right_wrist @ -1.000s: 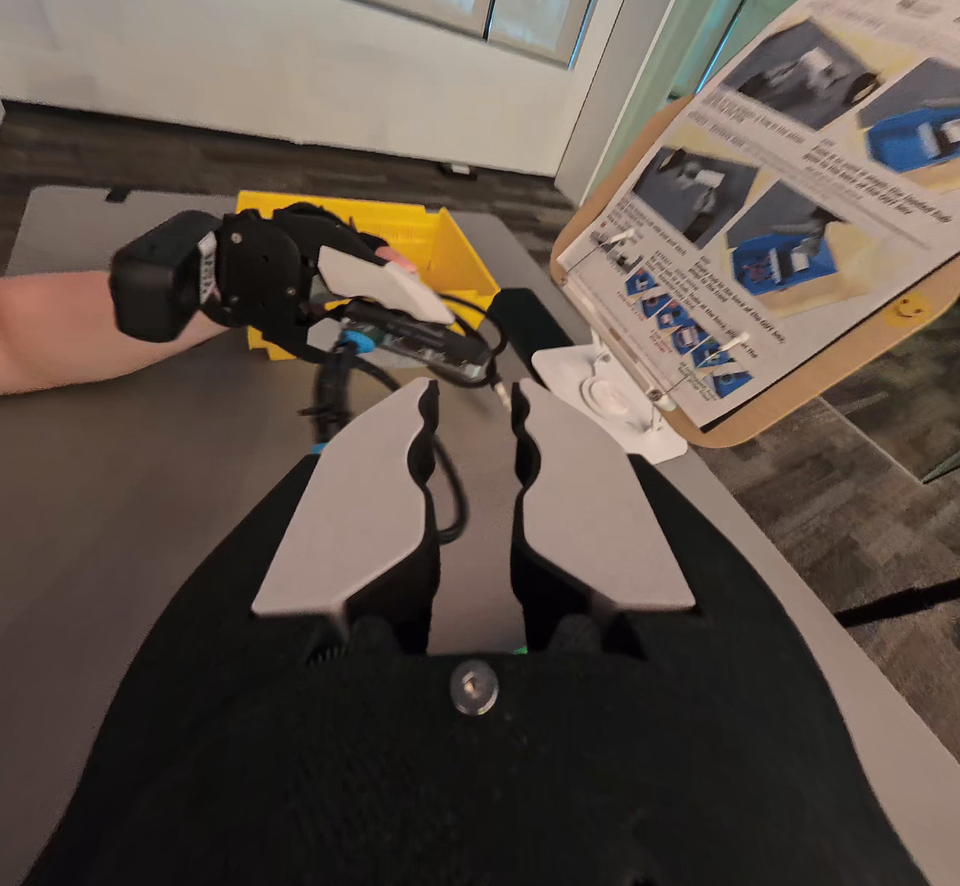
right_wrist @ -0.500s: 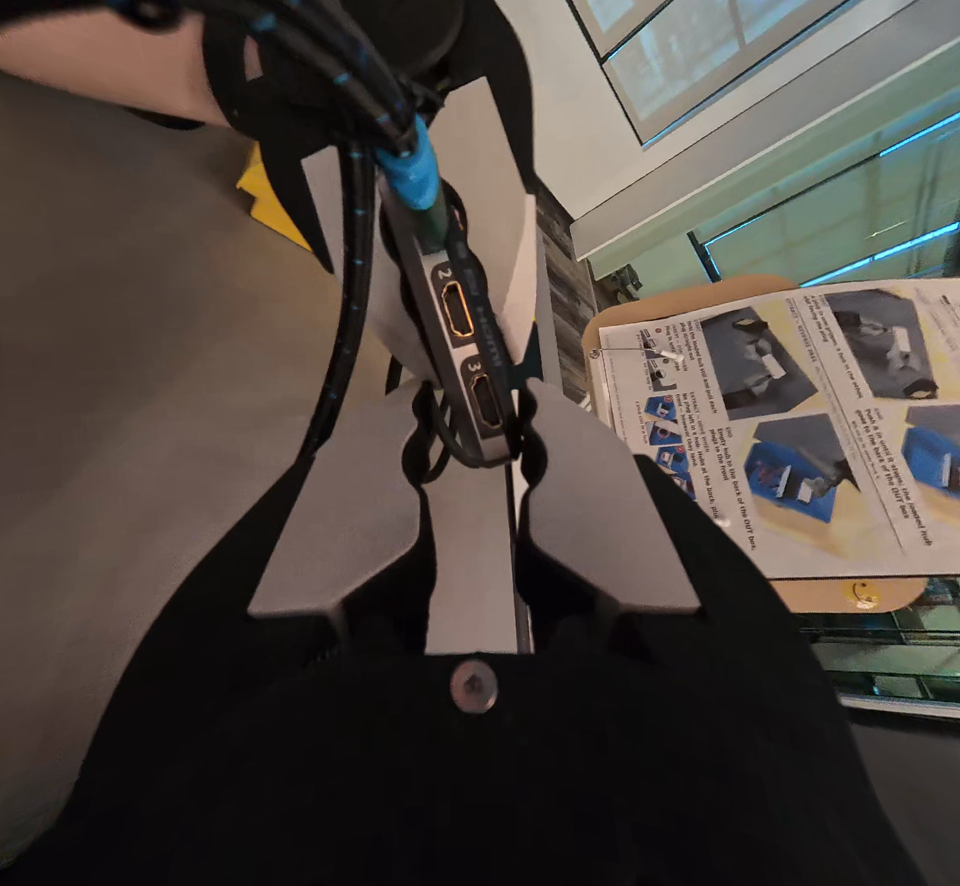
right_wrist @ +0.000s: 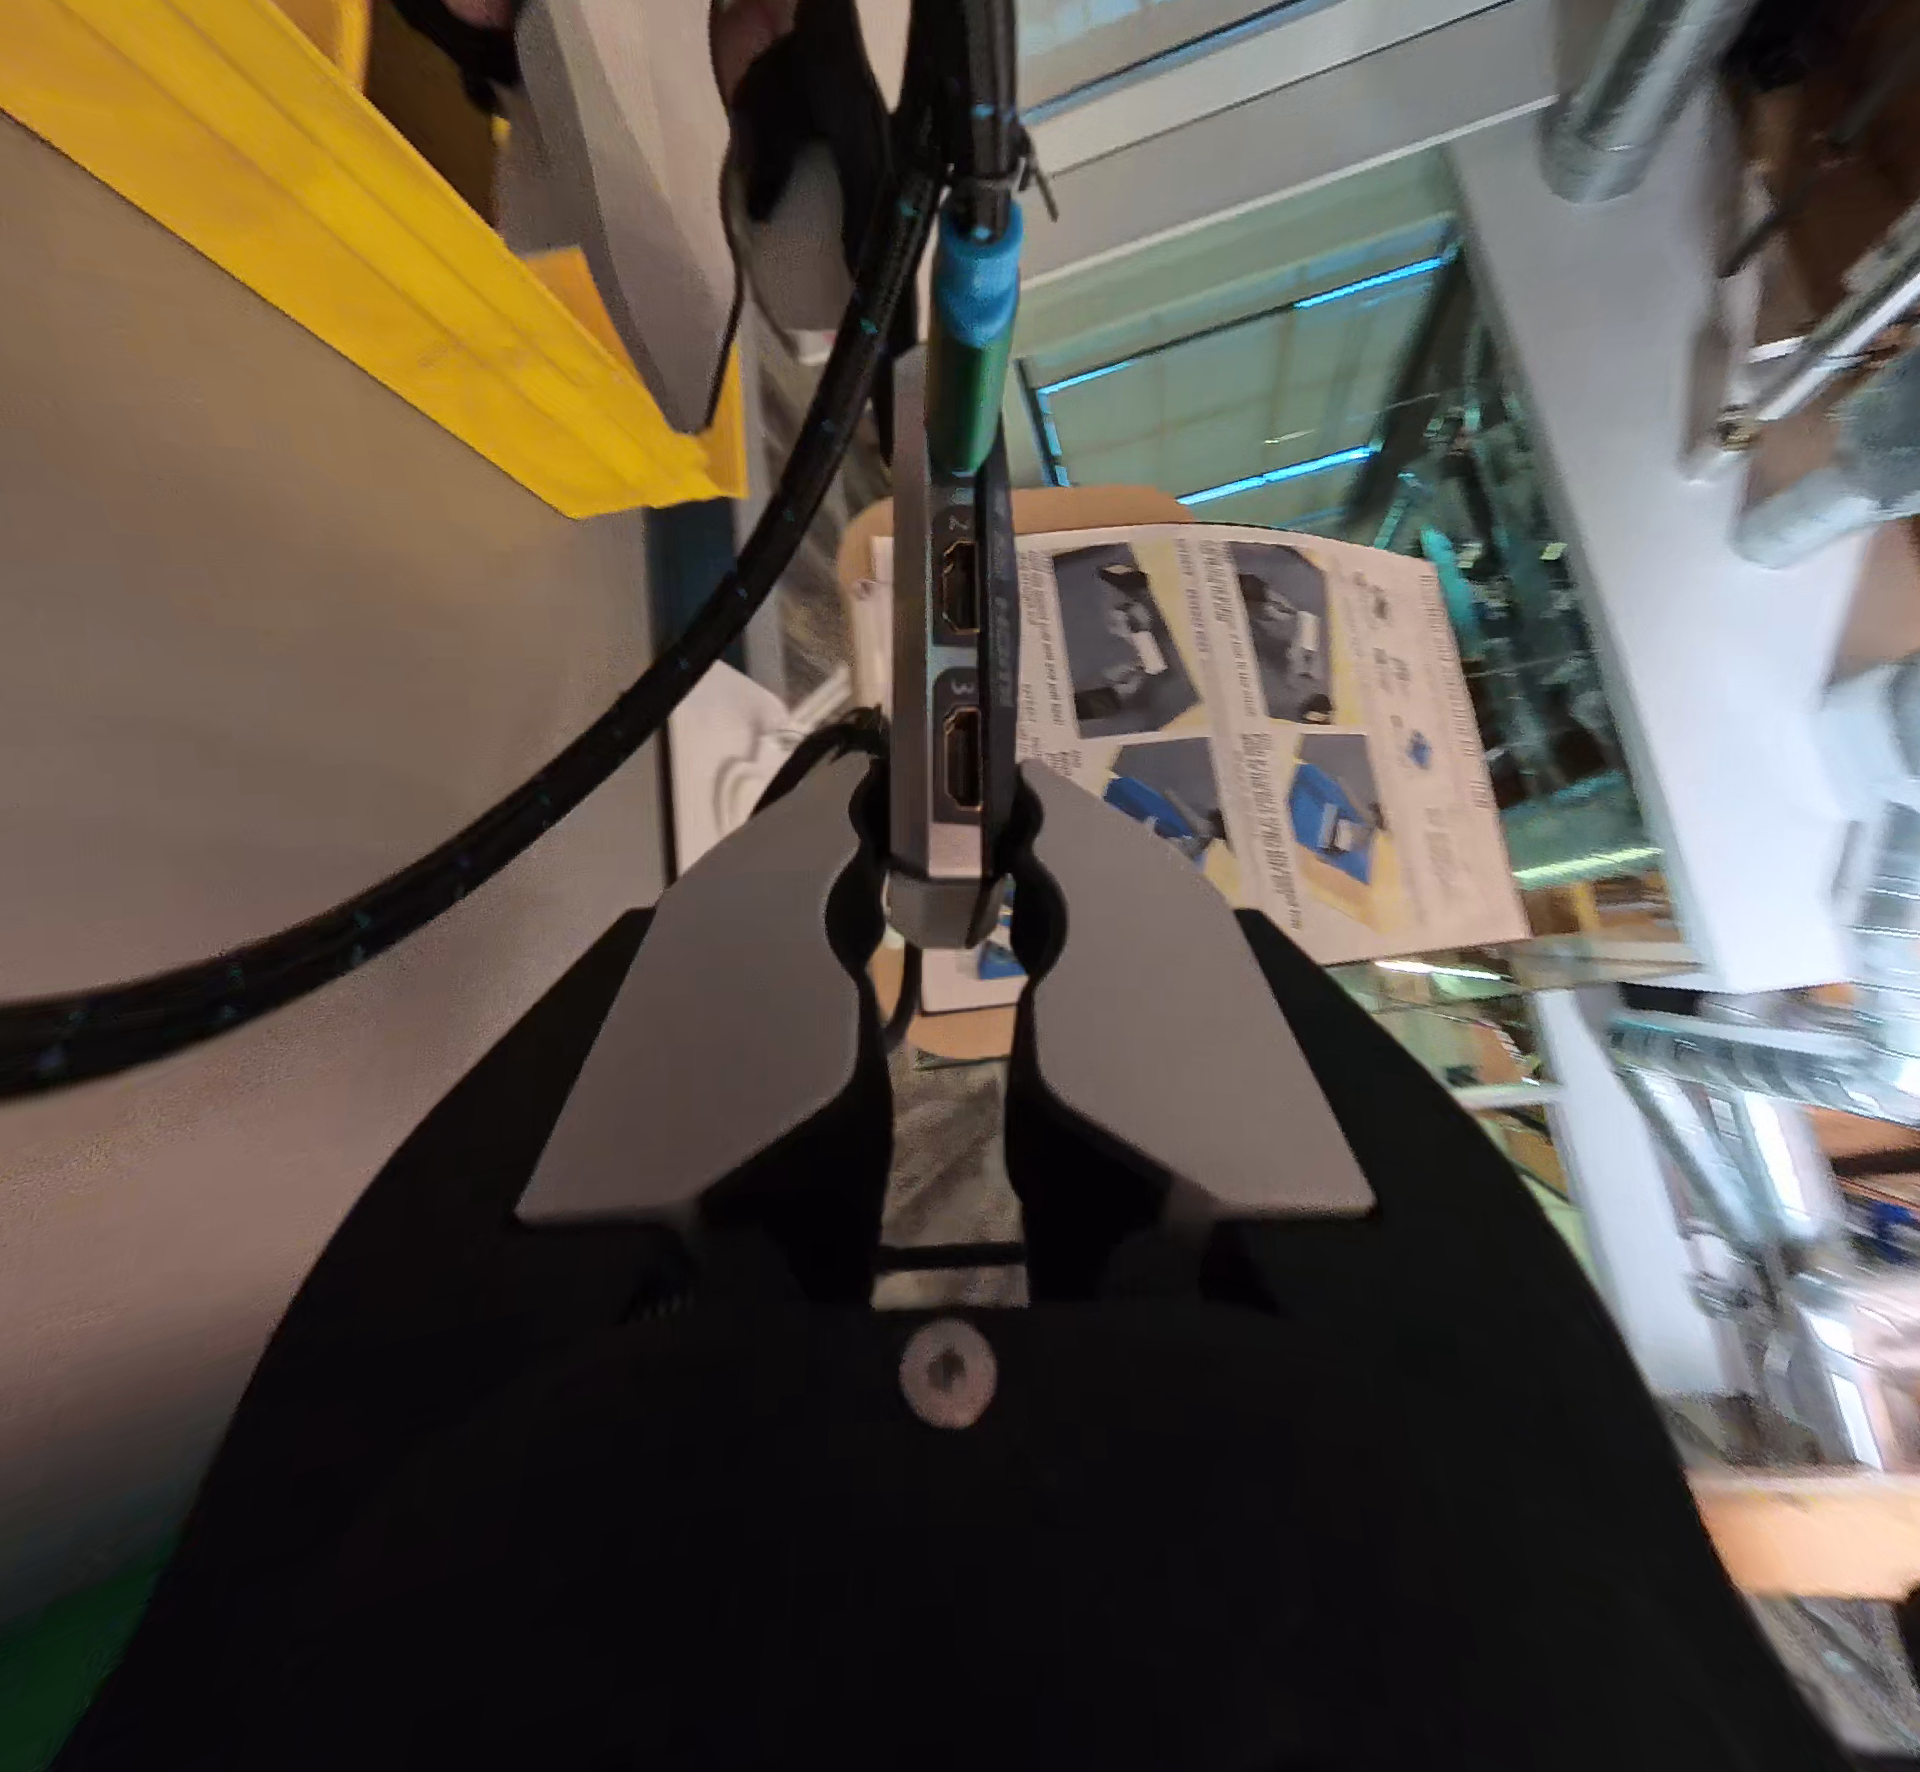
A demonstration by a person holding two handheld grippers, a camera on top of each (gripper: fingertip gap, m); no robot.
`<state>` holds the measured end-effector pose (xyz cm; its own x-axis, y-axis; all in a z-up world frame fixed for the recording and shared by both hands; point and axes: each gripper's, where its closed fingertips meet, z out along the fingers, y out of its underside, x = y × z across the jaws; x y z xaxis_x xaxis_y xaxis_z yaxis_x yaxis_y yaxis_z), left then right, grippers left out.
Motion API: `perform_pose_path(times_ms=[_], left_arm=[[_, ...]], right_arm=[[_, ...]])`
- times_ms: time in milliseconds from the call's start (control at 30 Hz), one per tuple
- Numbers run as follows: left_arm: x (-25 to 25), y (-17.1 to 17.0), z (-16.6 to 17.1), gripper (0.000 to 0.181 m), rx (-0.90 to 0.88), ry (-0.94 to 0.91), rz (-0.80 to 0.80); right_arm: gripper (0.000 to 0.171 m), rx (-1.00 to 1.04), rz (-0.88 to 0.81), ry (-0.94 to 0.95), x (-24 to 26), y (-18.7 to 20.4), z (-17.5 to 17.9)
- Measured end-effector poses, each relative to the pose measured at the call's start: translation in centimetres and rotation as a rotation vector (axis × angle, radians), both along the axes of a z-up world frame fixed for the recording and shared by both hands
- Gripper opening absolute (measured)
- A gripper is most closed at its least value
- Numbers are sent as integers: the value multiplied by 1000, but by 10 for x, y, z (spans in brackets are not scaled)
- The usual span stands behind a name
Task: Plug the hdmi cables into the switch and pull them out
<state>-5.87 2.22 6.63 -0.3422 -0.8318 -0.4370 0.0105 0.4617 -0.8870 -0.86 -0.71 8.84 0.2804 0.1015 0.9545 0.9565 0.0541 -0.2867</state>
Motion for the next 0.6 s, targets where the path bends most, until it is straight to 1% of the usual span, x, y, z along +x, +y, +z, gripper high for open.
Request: perform_pose_path(times_ms=[100,167,233,300,433,500,600], left_arm=[[4,9,-7,56,-139,75,1],[10,5,-7,58,-266,91,-35],[20,1,2,59,-401,38,-71],[25,-6,11,62,-513,-40,-127],[27,-17,14,64,-589,-69,-211],[22,-25,17,78,-601,-64,-267],[18,-31,23,77,-569,-94,-291]], right_arm=[[19,83,-55,-80,5,3,7],[19,131,-76,-104,7,4,11],[19,162,-64,-110,5,5,12],[19,182,-39,-121,1,5,13],[19,197,6,-88,-5,3,14],[19,230,35,-72,-9,1,19],[19,256,77,-72,-15,-1,20]])
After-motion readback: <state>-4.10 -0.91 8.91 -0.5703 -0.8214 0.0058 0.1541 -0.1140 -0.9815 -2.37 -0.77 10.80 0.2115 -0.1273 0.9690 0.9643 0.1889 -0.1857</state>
